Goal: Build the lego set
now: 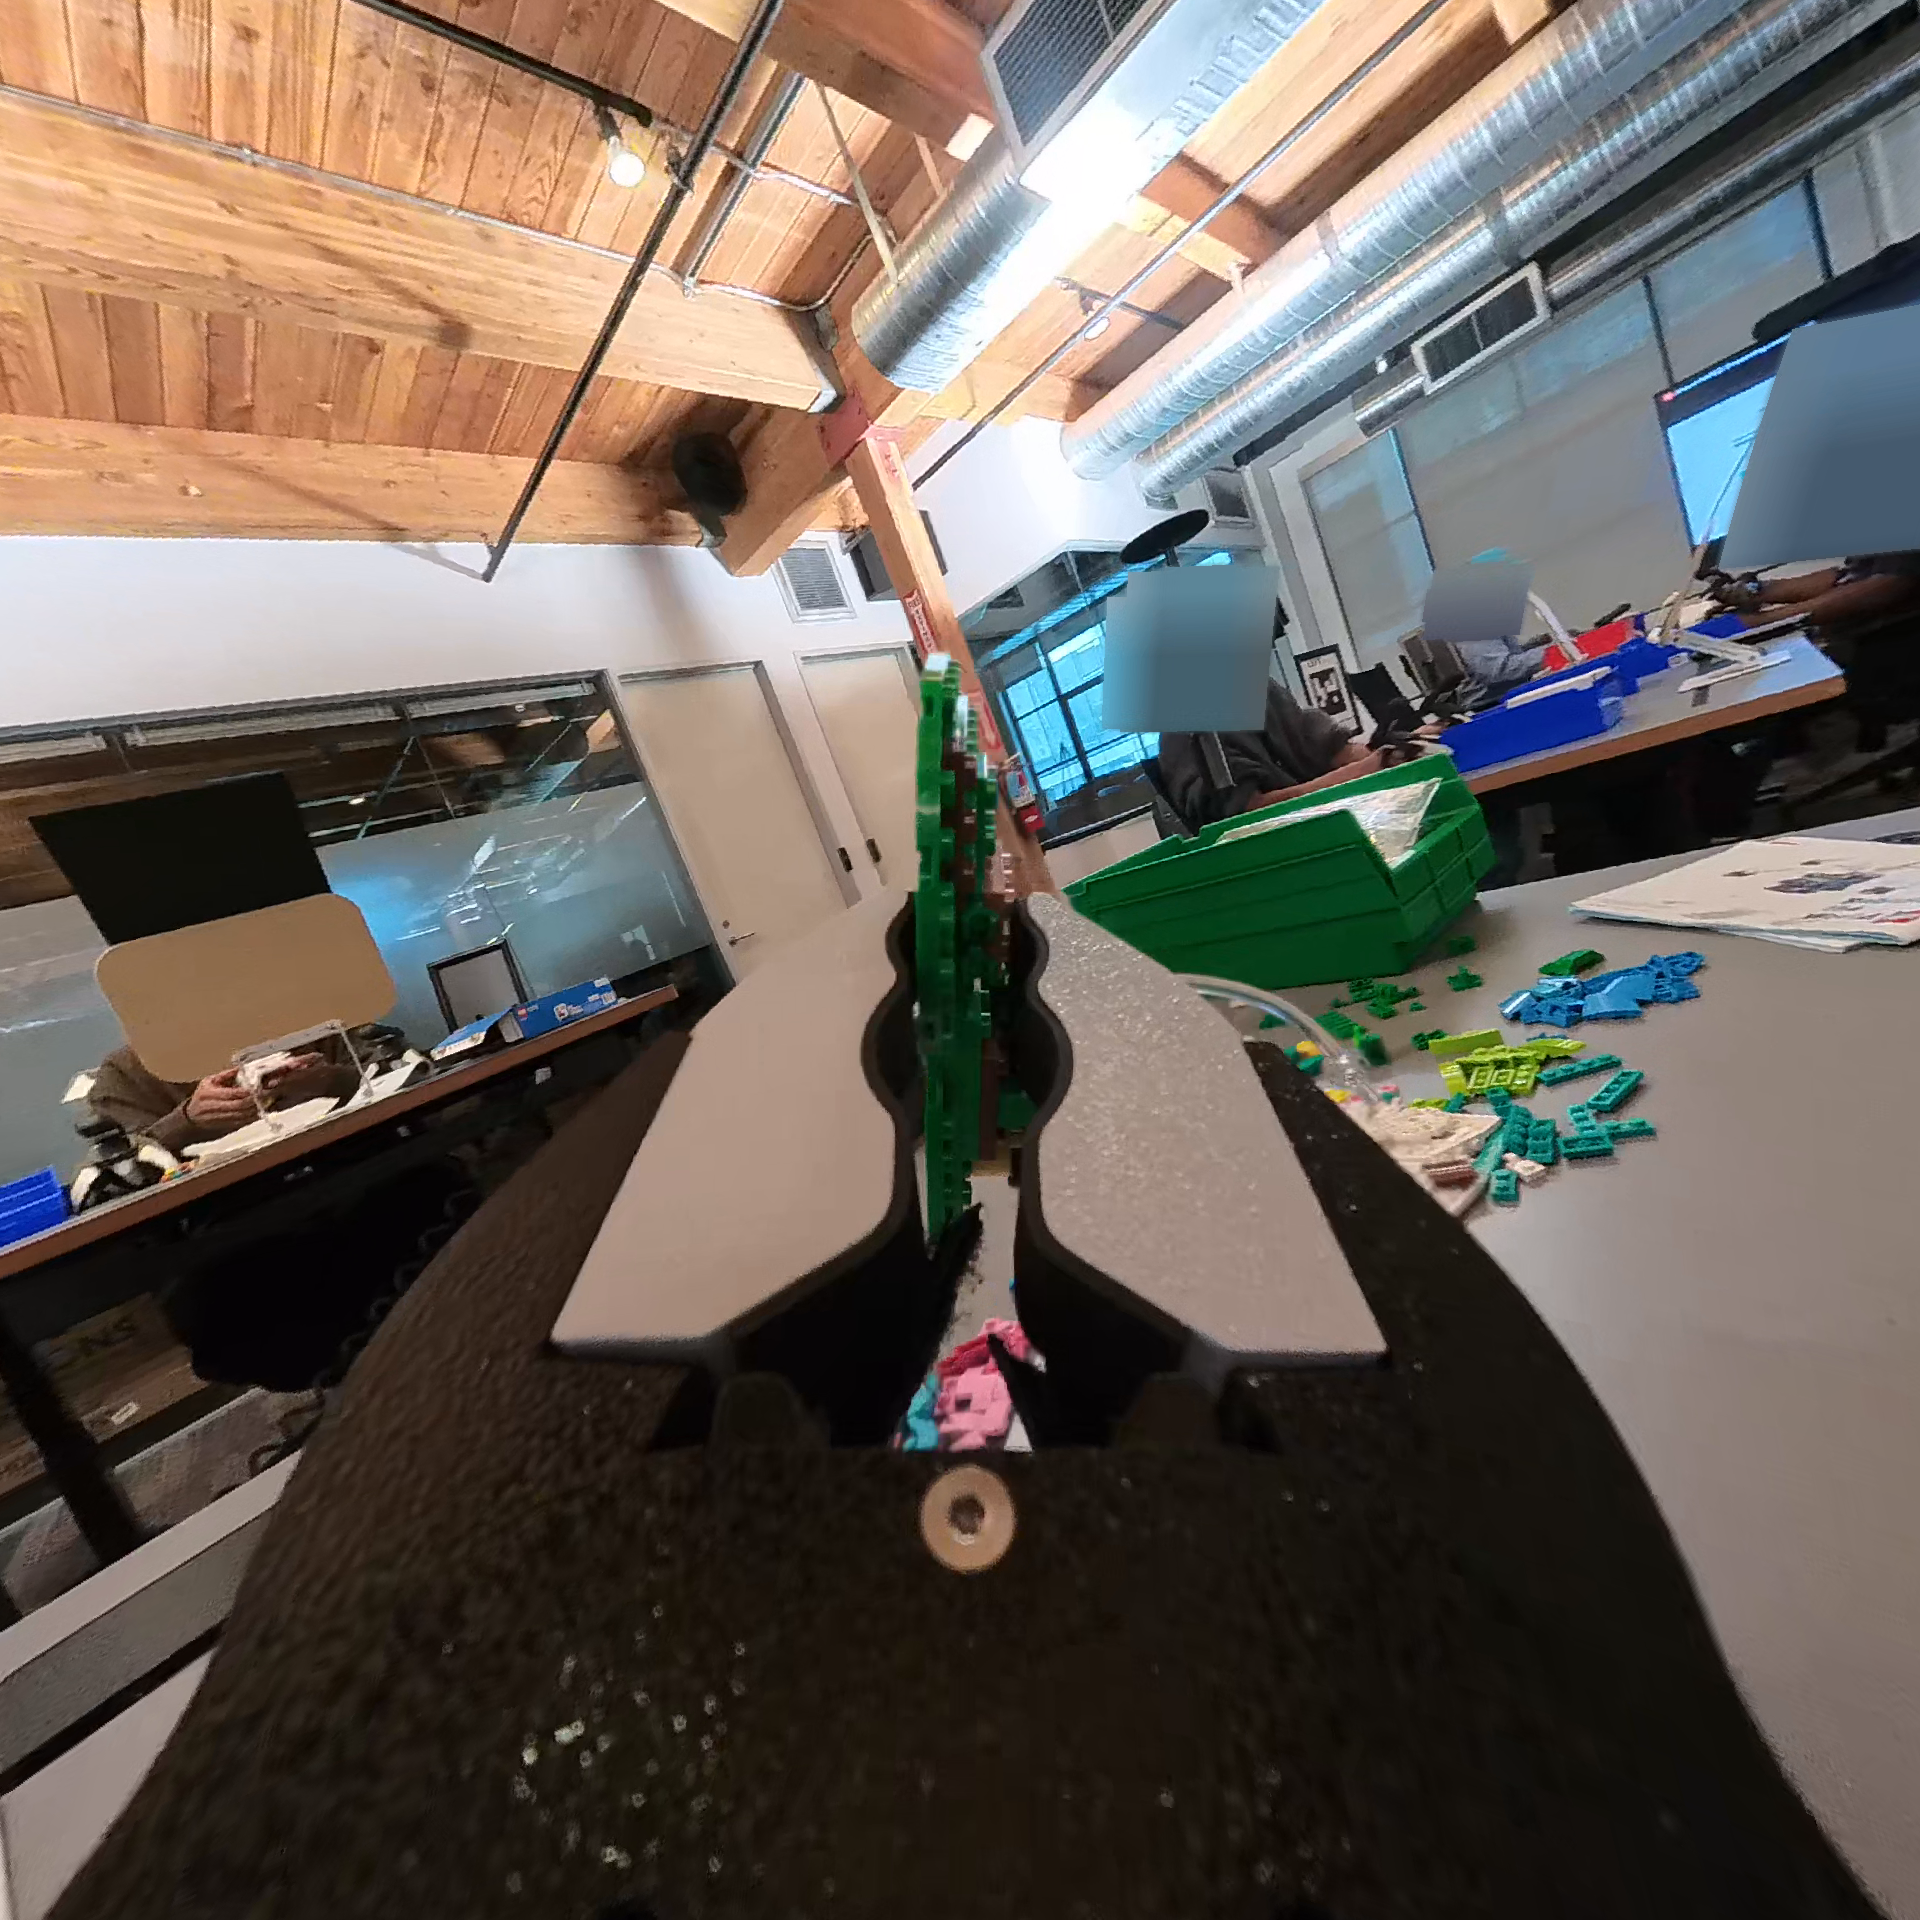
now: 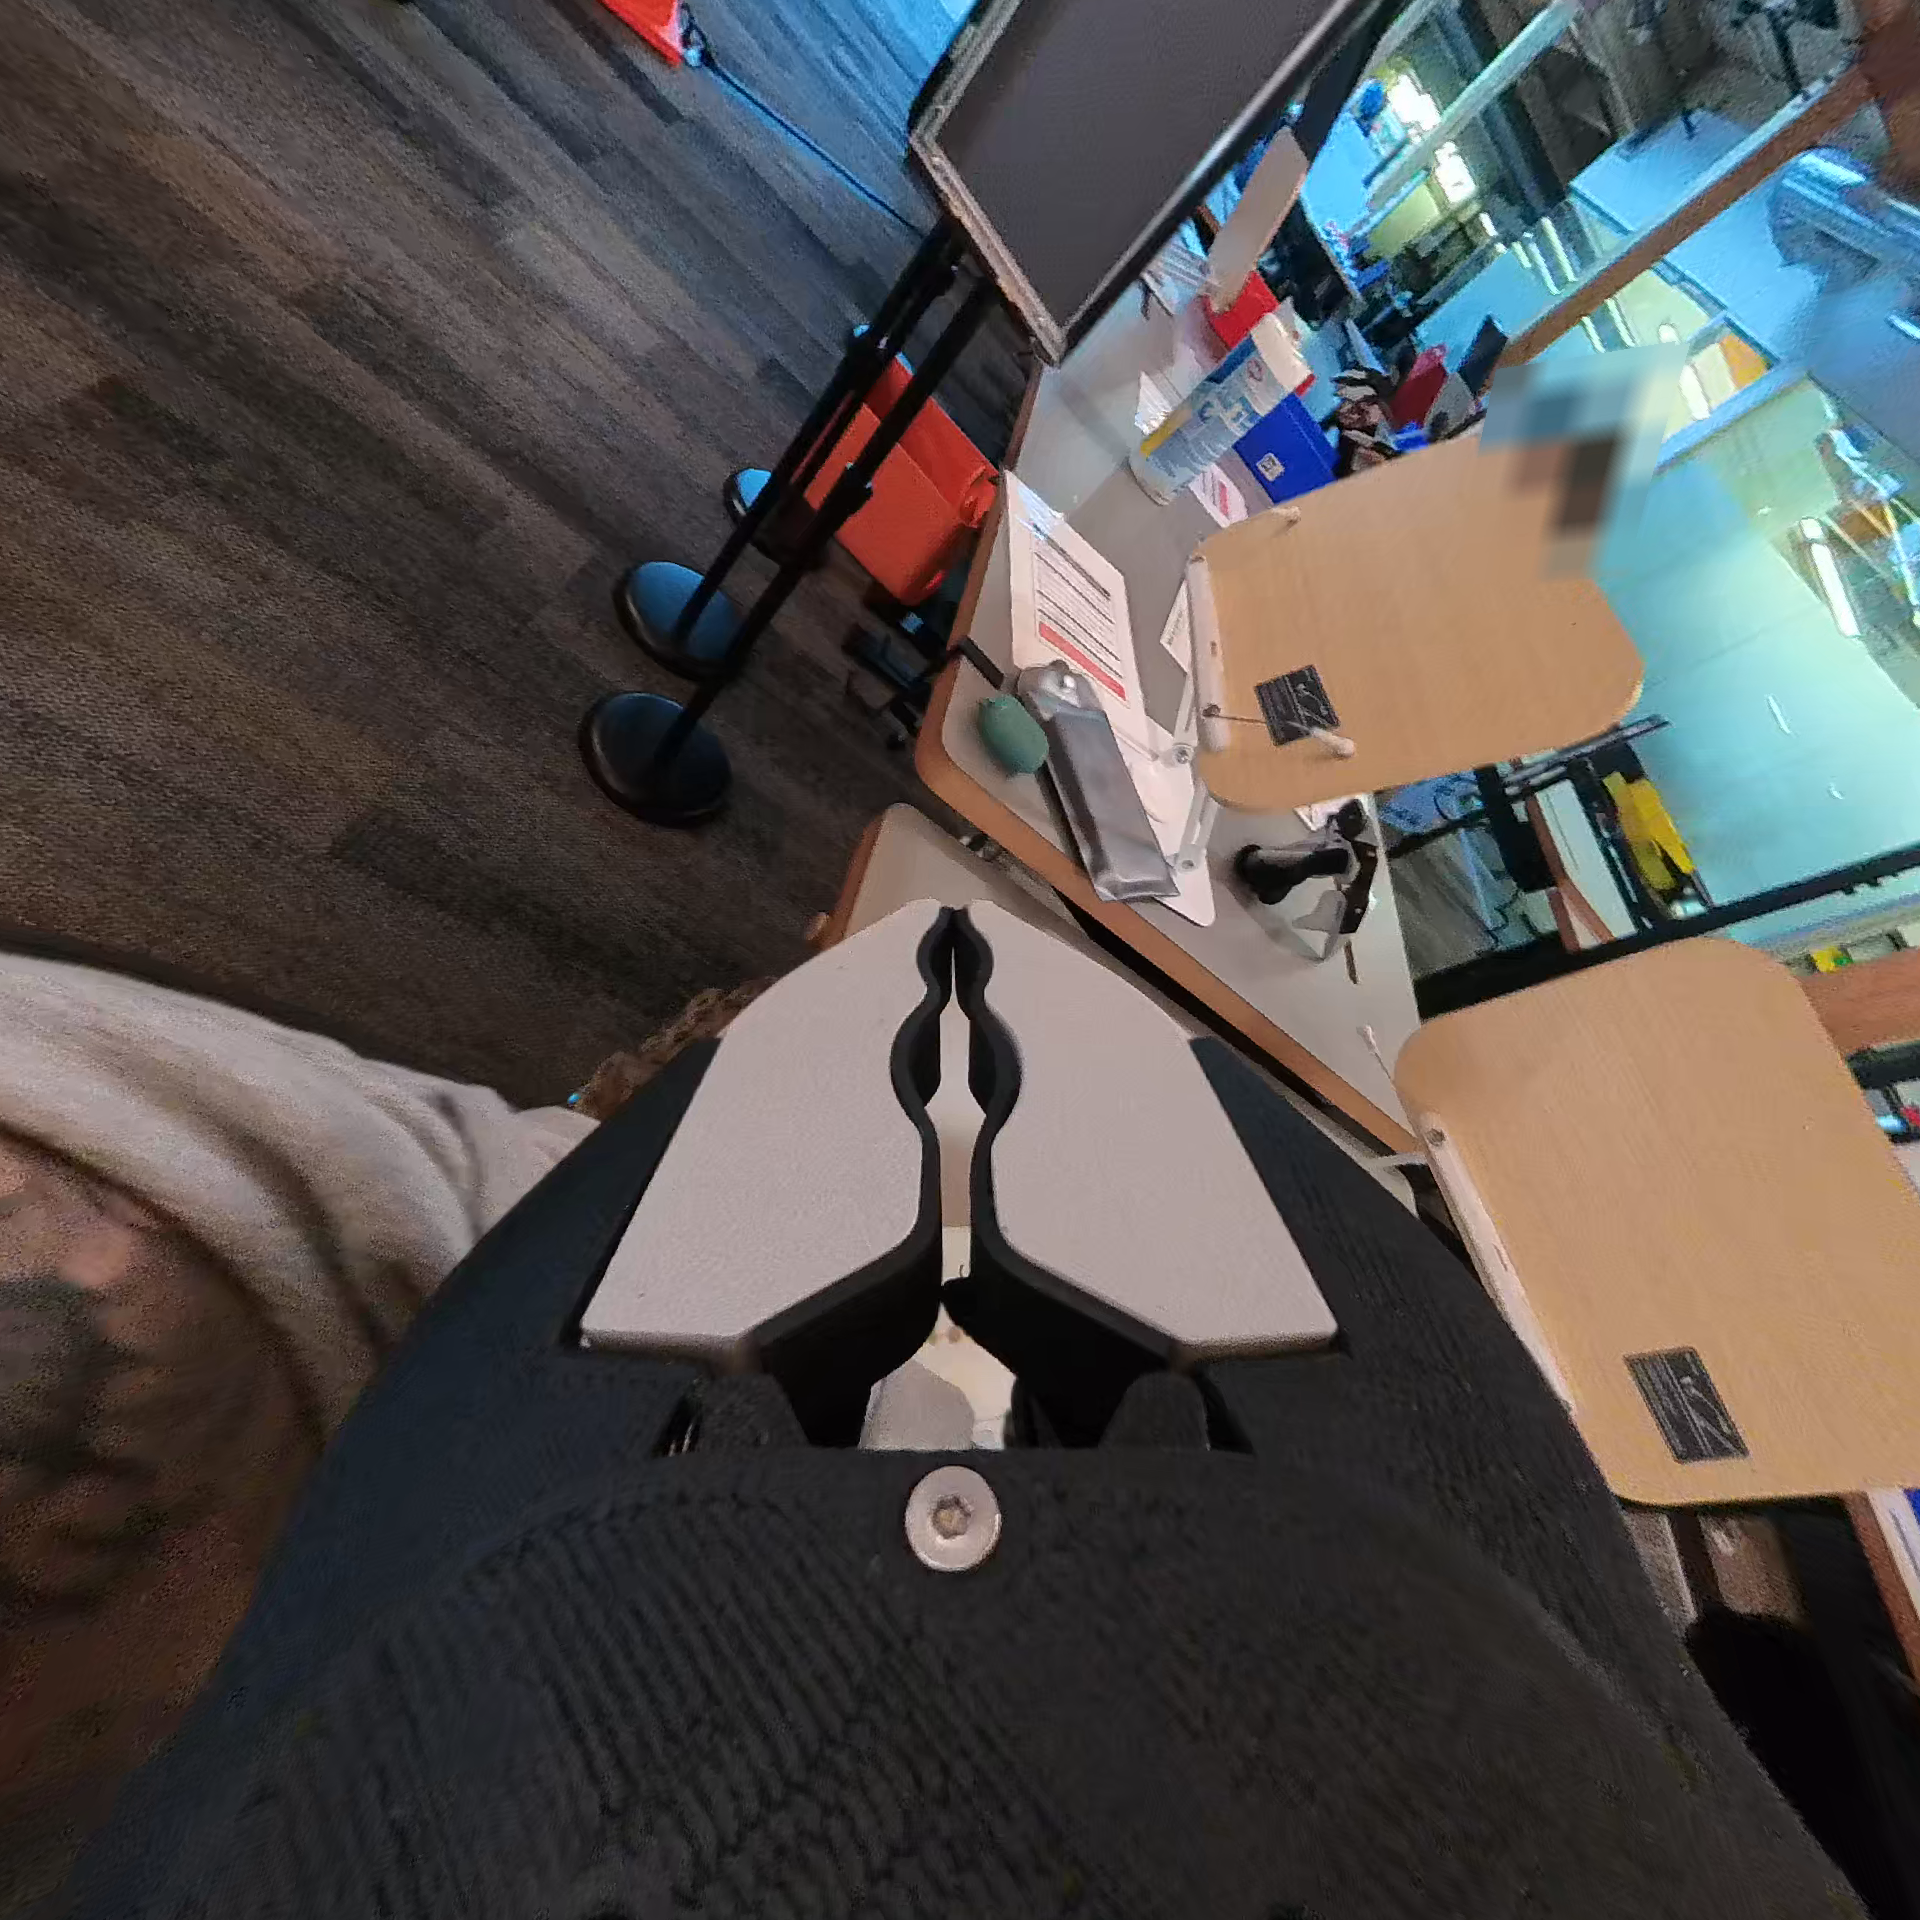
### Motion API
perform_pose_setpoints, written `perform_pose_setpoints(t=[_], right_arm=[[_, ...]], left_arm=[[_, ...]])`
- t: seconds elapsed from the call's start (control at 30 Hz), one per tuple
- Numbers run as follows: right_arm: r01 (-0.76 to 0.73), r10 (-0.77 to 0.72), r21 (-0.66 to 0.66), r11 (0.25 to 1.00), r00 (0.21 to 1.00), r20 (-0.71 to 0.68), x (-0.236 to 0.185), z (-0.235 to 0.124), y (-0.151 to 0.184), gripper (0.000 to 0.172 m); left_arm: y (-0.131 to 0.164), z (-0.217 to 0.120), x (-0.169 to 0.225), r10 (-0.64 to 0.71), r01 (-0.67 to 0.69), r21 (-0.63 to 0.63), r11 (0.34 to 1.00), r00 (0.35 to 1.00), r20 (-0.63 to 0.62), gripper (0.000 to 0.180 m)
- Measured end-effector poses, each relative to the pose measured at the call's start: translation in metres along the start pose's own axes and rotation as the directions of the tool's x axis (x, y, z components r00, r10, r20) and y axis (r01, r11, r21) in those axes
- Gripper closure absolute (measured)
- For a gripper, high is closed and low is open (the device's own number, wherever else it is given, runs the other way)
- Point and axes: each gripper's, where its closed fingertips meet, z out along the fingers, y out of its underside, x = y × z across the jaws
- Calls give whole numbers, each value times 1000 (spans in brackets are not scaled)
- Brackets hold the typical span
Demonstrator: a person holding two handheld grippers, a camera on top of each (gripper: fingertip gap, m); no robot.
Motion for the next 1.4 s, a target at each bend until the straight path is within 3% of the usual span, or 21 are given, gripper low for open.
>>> perform_pose_setpoints(t=[0.13, 0.23, 0.5, 0.63, 0.7, 0.8, 0.9, 1.13, 1.4], right_arm=[[-124, 126, 55, 991, 991, -37, 28, -3, 36, 172], [-202, 214, 97, 975, 966, -145, 55, -19, 94, 171], [-252, 387, 332, 909, 807, -446, 96, -142, 230, 163], [-191, 359, 340, 921, 757, -546, 102, -189, 289, 155], [-189, 376, 372, 909, 758, -533, 99, -199, 309, 148], [-200, 446, 492, 847, 771, -454, 96, -208, 321, 146], [-281, 502, 535, 797, 800, -328, 91, -207, 318, 130], [-353, 480, 430, 831, 845, -234, 72, -178, 333, 112], [-398, 492, 407, 822, 856, -156, 58, -155, 326, 108]], left_arm=[[0, -2, -5, -34, 34, 0, 999, 999, 5, 166], [1, -2, -6, -71, 71, -5, 997, 997, -12, 166], [9, 3, 8, -201, 197, -47, 979, 972, -119, 166], [8, 4, 18, -281, 278, -42, 960, 940, -195, 166], [2, 5, 26, -304, 306, -29, 952, 921, -245, 166], [-12, 9, 47, -327, 349, 2, 937, 879, -348, 166], [-6, 10, 58, -305, 317, -30, 948, 877, -372, 166], [-10, 5, 58, -347, 371, -26, 928, 840, -416, 166], [-11, 5, 71, -342, 361, -50, 931, 819, -460, 166]])
